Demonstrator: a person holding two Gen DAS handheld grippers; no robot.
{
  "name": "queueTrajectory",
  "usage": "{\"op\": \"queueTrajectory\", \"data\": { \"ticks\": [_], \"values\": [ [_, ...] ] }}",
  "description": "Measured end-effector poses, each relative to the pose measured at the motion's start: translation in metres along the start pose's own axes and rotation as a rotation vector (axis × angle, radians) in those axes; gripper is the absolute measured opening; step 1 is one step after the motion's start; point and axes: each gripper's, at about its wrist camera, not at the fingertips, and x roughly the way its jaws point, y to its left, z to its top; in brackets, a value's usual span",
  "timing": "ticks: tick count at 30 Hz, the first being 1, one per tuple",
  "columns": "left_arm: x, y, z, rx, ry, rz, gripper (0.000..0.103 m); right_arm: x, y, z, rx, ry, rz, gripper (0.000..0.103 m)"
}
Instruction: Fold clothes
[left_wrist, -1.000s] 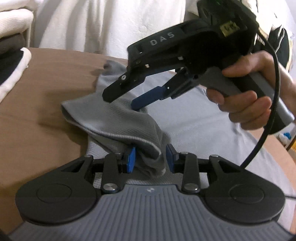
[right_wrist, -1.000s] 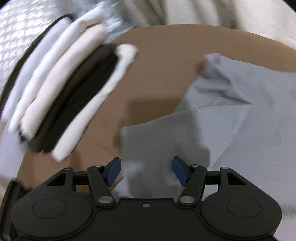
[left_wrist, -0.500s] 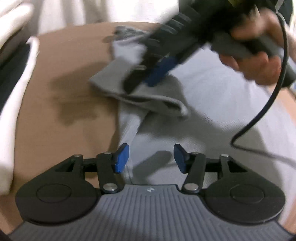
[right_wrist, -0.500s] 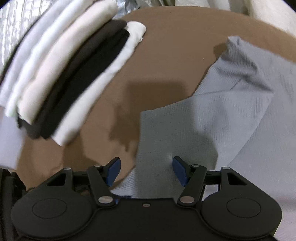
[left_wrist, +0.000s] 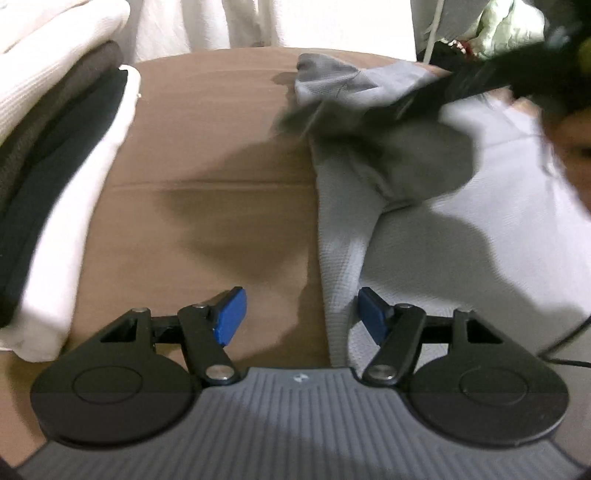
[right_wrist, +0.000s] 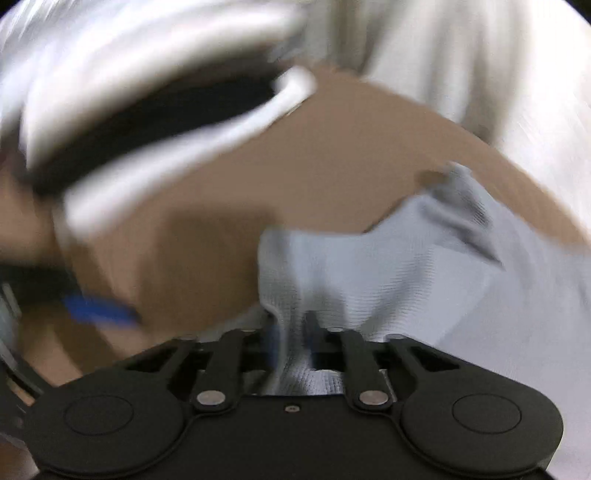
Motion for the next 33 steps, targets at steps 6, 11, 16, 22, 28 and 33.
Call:
{"op": "queueTrajectory", "data": {
  "ticks": [6,11,16,22,28,33],
  "values": [
    [0.015,-0.017,0.005,0.067,0.066,0.135,0.085,-0.059,-0.076,-0.037,0.375,-0.048,-0.102,0.017],
    [0.015,-0.007,0.01,-0.022,0.093,0.14,0.087,-0.069,-0.123,-0.084,0.526,0.06,-0.217,0.021],
    [-0.002,-0.011,0.017,-0.011,-0.049,0.172,0.085,-0.072,-0.152,-0.097,0.652,-0.005,-0.077,0.051],
    [-0.015,-0.033,0.023,0.02,-0.265,0.096,0.085,-0.046,-0.173,-0.073,0.693,-0.083,0.105,0.079],
    [0.03,-0.063,0.017,0.165,-0.16,0.14,0.085,-0.017,-0.155,-0.057,0.515,-0.09,0.095,0.012],
    [0.033,-0.049,0.022,0.087,-0.176,0.208,0.083,-0.06,-0.141,-0.046,0.412,-0.207,0.109,0.007]
  ]
}}
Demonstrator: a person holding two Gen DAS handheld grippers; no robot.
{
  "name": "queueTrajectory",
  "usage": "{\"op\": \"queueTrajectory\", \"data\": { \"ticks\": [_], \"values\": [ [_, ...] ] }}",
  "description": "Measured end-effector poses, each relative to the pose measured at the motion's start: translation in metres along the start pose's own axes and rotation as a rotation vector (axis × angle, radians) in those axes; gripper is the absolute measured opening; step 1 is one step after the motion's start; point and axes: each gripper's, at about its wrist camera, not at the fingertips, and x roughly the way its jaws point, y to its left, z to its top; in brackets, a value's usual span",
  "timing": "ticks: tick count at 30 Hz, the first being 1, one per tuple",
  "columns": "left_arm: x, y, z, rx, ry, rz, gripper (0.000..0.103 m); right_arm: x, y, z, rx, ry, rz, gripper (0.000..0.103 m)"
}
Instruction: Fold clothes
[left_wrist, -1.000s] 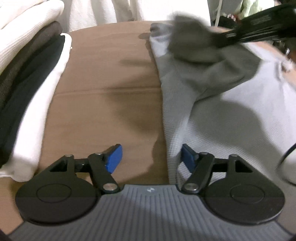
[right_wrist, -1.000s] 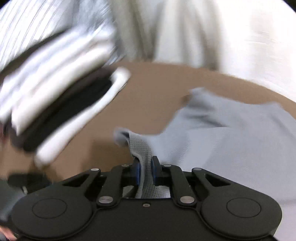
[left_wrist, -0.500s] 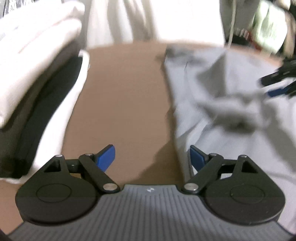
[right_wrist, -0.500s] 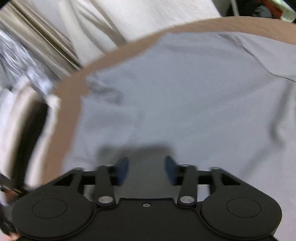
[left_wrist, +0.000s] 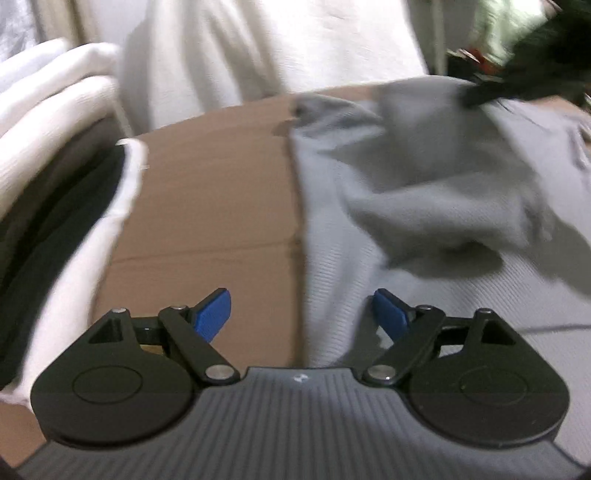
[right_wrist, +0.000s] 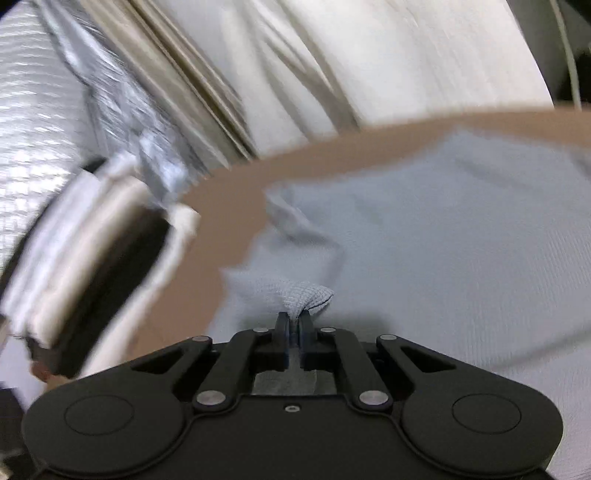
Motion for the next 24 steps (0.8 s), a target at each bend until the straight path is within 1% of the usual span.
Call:
{"op": "queueTrajectory", "data": {
  "ticks": [2,4,5,6,7,8,9,10,11,12,13,14,15,16,17,18,19,20,21,22,23,24],
  "values": [
    [-0.001,0.012,0.002,-0.043,-0.019,0.04,0.083,-0.018,0.004,0.006,-0.003,0.015,-0.039,0.007],
    [-0.004,0.021,0.002,-0.084,-0.031,0.068,0.084,-0.022,0.002,0.002,-0.058,0.119,-0.168,0.007],
    [-0.004,0.026,0.002,-0.111,-0.029,0.058,0.084,-0.023,0.001,0.0,-0.088,0.175,-0.236,0.007],
    [-0.003,0.028,0.002,-0.142,-0.025,0.042,0.083,-0.024,-0.001,-0.002,-0.118,0.23,-0.304,0.012],
    [-0.003,0.031,0.003,-0.18,-0.028,0.027,0.083,-0.025,-0.001,-0.005,-0.135,0.233,-0.336,0.016],
    [-0.007,0.035,0.003,-0.224,-0.039,-0.008,0.083,-0.029,0.001,-0.007,-0.15,0.199,-0.344,0.017],
    [-0.011,0.038,0.003,-0.257,-0.056,-0.044,0.083,-0.034,0.003,-0.004,-0.163,0.161,-0.32,0.021],
    [-0.016,0.039,0.003,-0.273,-0.073,-0.072,0.083,-0.038,0.006,0.001,-0.175,0.124,-0.291,0.028],
    [-0.016,0.037,0.005,-0.269,-0.092,-0.089,0.083,-0.04,0.009,0.008,-0.183,0.091,-0.259,0.047],
    [-0.018,0.035,0.006,-0.254,-0.109,-0.106,0.083,-0.037,0.014,0.018,-0.194,0.065,-0.229,0.059],
    [-0.016,0.033,0.006,-0.239,-0.119,-0.131,0.083,-0.032,0.019,0.03,-0.213,0.048,-0.199,0.06],
    [-0.014,0.032,0.005,-0.241,-0.115,-0.159,0.083,-0.021,0.025,0.042,-0.239,0.05,-0.171,0.06],
    [-0.012,0.032,0.004,-0.244,-0.11,-0.189,0.08,-0.009,0.029,0.053,-0.261,0.064,-0.153,0.06],
    [-0.01,0.031,0.003,-0.242,-0.099,-0.208,0.074,0.006,0.032,0.062,-0.287,0.089,-0.136,0.06],
    [-0.01,0.027,0.002,-0.212,-0.099,-0.217,0.058,0.021,0.035,0.069,-0.315,0.116,-0.118,0.06],
    [-0.012,0.022,0.001,-0.178,-0.11,-0.226,0.056,0.036,0.038,0.077,-0.342,0.142,-0.1,0.06],
    [-0.016,0.018,0.002,-0.15,-0.126,-0.236,0.055,0.052,0.044,0.079,-0.406,0.182,-0.096,0.06],
    [-0.019,0.018,0.003,-0.145,-0.138,-0.251,0.054,0.068,0.051,0.08,-0.475,0.225,-0.094,0.06],
    [-0.022,0.023,0.003,-0.188,-0.141,-0.292,0.054,0.084,0.058,0.081,-0.545,0.268,-0.092,0.06],
    [-0.024,0.028,0.004,-0.236,-0.144,-0.335,0.054,0.097,0.062,0.082,-0.603,0.284,-0.102,0.06],
    [-0.026,0.037,0.003,-0.316,-0.134,-0.401,0.054,0.103,0.063,0.084,-0.63,0.29,-0.104,0.06],
    [-0.025,0.044,0.003,-0.379,-0.116,-0.456,0.054,0.111,0.061,0.086,-0.619,0.301,-0.1,0.06]
  ]
}}
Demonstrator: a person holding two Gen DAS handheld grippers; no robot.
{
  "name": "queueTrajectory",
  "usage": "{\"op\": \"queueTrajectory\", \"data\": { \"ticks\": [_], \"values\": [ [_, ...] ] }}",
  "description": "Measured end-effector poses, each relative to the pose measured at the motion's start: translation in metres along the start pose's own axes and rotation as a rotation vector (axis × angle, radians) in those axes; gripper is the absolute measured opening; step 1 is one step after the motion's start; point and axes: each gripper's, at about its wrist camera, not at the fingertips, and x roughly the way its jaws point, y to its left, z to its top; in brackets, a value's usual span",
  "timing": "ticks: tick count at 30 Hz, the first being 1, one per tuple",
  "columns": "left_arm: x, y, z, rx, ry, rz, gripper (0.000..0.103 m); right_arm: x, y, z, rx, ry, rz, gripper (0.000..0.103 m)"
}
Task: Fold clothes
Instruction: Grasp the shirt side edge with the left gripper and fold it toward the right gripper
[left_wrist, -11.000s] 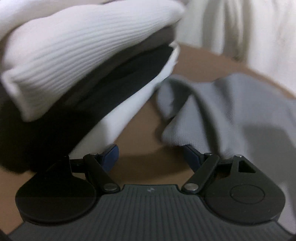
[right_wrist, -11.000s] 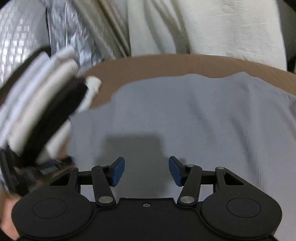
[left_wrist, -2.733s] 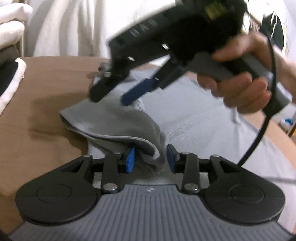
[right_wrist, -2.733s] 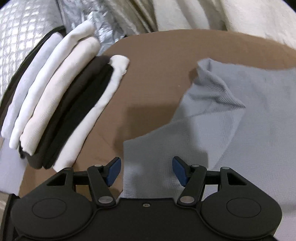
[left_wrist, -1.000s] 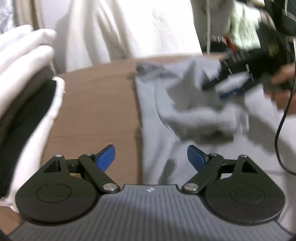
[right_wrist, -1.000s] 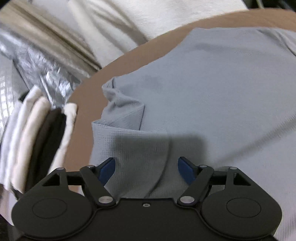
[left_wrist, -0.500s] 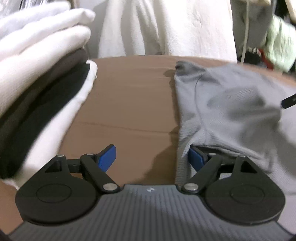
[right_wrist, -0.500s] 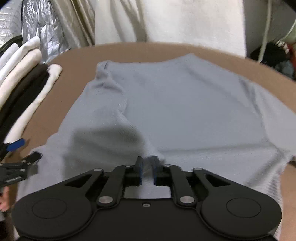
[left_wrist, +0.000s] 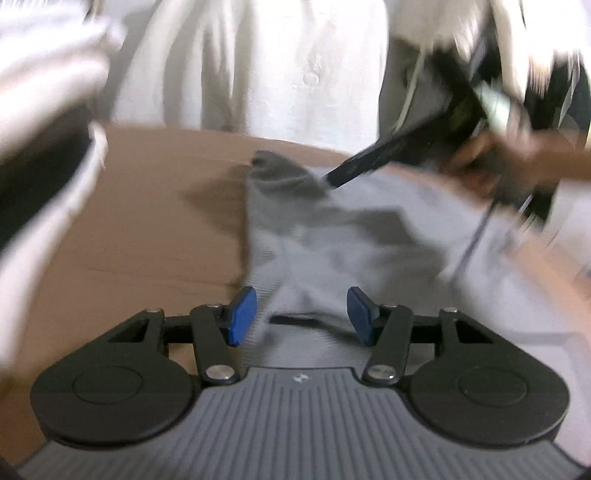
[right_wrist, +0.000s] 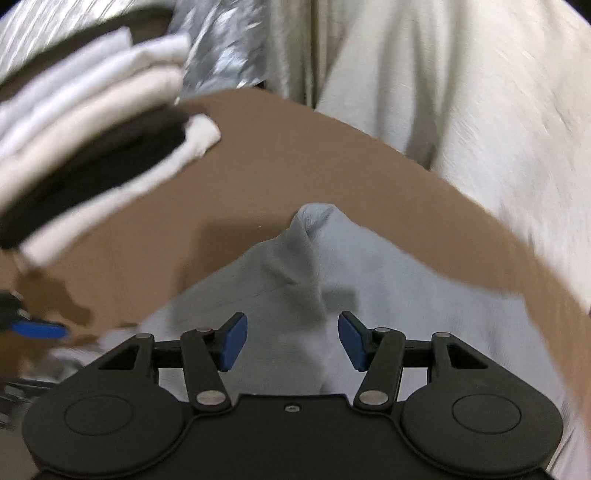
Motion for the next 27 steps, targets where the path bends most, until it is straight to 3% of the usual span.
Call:
{"op": "queueTrajectory", "data": {
  "ticks": [2,3,6,8,10,12,13,14,15,17,20,22,27],
  "values": [
    [0.001,0.011,0.002,-0.119,0.034,-0.072,0.056,0.014,-0.009,0.003,0.05,0.016,0.018,0.06],
    [0.004,0.014,0.002,-0.169,0.057,-0.096,0.062,0.019,-0.015,0.003,0.089,0.021,0.025,0.06],
    [0.034,0.014,-0.001,-0.245,0.137,-0.017,0.079,0.035,-0.026,-0.001,0.172,0.066,0.04,0.06],
    [0.051,0.018,-0.004,-0.3,0.163,0.015,0.079,0.044,-0.027,-0.004,0.168,0.115,0.022,0.06],
    [0.058,0.024,-0.004,-0.364,0.123,0.01,0.079,0.048,-0.025,-0.003,0.151,0.138,0.001,0.06],
    [0.061,0.03,-0.002,-0.416,0.088,-0.005,0.072,0.049,-0.022,0.004,0.147,0.137,-0.006,0.06],
    [0.062,0.032,-0.002,-0.417,0.088,-0.004,0.063,0.05,-0.019,0.009,0.148,0.123,-0.008,0.06],
    [0.063,0.033,-0.002,-0.418,0.088,-0.002,0.03,0.051,-0.017,0.014,0.153,0.11,-0.002,0.06],
    [0.062,0.031,-0.001,-0.382,0.082,0.019,0.015,0.053,-0.014,0.018,0.163,0.096,0.026,0.052],
    [0.056,0.029,0.001,-0.338,0.054,0.05,0.011,0.065,-0.008,0.023,0.191,0.118,0.101,0.012],
    [0.039,0.03,0.01,-0.335,-0.02,0.058,0.01,0.067,0.016,0.035,0.078,0.075,0.069,0.012],
    [0.03,0.032,0.015,-0.319,-0.058,0.078,0.01,0.064,0.022,0.047,0.087,0.018,0.061,0.012],
    [0.034,0.049,0.005,-0.422,-0.042,0.088,0.01,0.064,0.033,0.082,0.082,-0.031,0.06,0.012]
  ]
}}
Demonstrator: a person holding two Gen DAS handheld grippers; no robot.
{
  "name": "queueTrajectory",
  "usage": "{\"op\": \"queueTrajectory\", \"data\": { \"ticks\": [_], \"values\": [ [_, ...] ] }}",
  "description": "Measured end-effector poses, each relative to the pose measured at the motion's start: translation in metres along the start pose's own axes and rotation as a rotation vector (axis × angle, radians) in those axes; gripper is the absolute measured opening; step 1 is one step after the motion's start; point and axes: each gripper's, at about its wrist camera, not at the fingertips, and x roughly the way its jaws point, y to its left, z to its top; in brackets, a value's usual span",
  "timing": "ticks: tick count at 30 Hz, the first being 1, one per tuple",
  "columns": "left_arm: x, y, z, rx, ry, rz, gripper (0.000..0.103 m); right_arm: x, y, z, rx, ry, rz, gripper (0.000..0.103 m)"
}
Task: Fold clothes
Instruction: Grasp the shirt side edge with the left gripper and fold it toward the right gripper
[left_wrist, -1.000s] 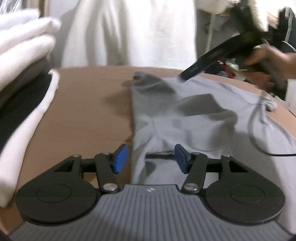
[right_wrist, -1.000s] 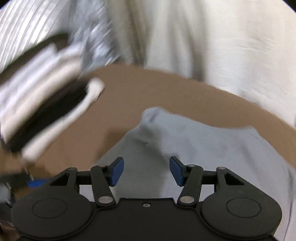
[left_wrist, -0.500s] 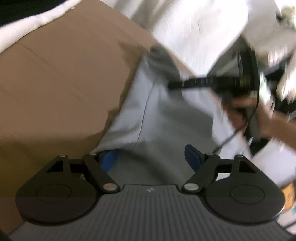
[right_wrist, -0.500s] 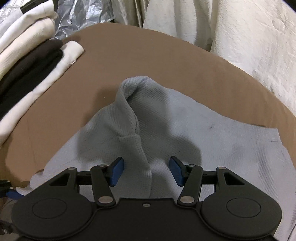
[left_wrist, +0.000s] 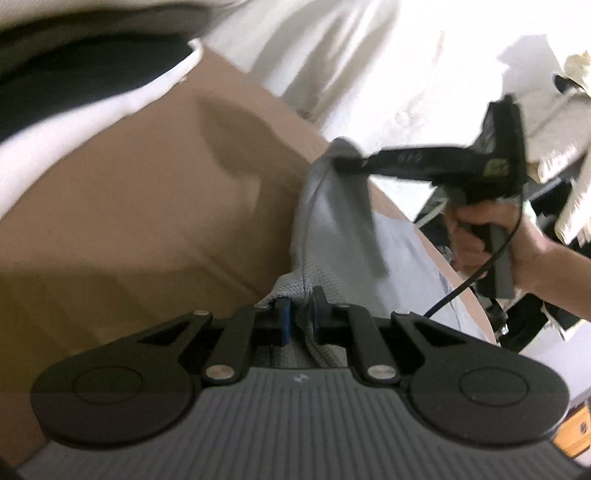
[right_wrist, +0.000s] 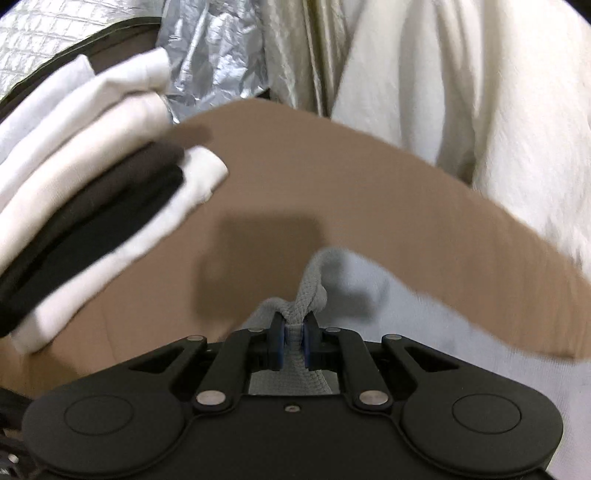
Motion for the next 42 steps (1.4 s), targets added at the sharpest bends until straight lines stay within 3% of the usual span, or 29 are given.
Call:
{"op": "queueTrajectory", "data": {
  "ticks": [5,9,12,13,15,17,18,23,29,34,36,38,40,41,42],
  "values": [
    [-0.007,0.015,-0.003,-0.127,-0.001,0.0,0.009,0.019,0.018,0.014,-0.019,-0.01,0.008,0.012],
    [-0.002,0.019,-0.008,-0.102,0.008,-0.001,0.009,0.027,0.026,0.024,-0.067,0.015,-0.007,0.013],
    [0.006,0.04,-0.012,-0.228,0.043,-0.034,0.01,0.034,0.028,0.039,-0.087,0.047,-0.046,0.013],
    [0.006,0.043,-0.011,-0.255,0.051,-0.043,0.01,0.031,0.028,0.04,-0.089,0.04,-0.066,0.015],
    [0.003,0.044,-0.008,-0.264,0.059,-0.049,0.011,0.025,0.027,0.042,-0.092,0.021,-0.109,0.04],
    [0.0,0.044,-0.006,-0.271,0.066,-0.055,0.012,0.012,0.021,0.037,-0.062,-0.015,-0.165,0.05],
    [-0.002,0.042,-0.006,-0.266,0.067,-0.049,0.012,0.006,0.015,0.031,-0.013,-0.013,-0.169,0.05],
    [0.003,0.034,-0.001,-0.241,0.076,0.01,0.012,-0.027,-0.009,-0.023,0.211,0.047,-0.13,0.052],
    [0.004,0.034,0.002,-0.255,0.092,0.024,0.012,-0.045,-0.01,-0.127,0.408,0.15,-0.123,0.055],
    [0.007,0.029,0.005,-0.212,0.084,0.062,0.012,-0.073,-0.001,-0.185,0.539,0.028,-0.043,0.053],
    [0.007,0.029,0.004,-0.205,0.084,0.07,0.012,-0.083,0.003,-0.197,0.55,0.004,0.019,0.036],
    [0.004,0.03,0.004,-0.202,0.089,0.08,0.013,-0.091,0.009,-0.208,0.519,0.001,0.025,0.035],
    [-0.003,0.027,0.004,-0.189,0.093,0.11,0.014,-0.101,0.014,-0.222,0.473,0.02,-0.027,0.033],
    [-0.006,0.024,0.006,-0.168,0.096,0.131,0.017,-0.106,0.016,-0.231,0.446,0.035,-0.042,0.034],
    [-0.01,0.02,0.008,-0.144,0.104,0.158,0.029,-0.112,0.019,-0.24,0.419,0.05,-0.057,0.034]
  ]
}}
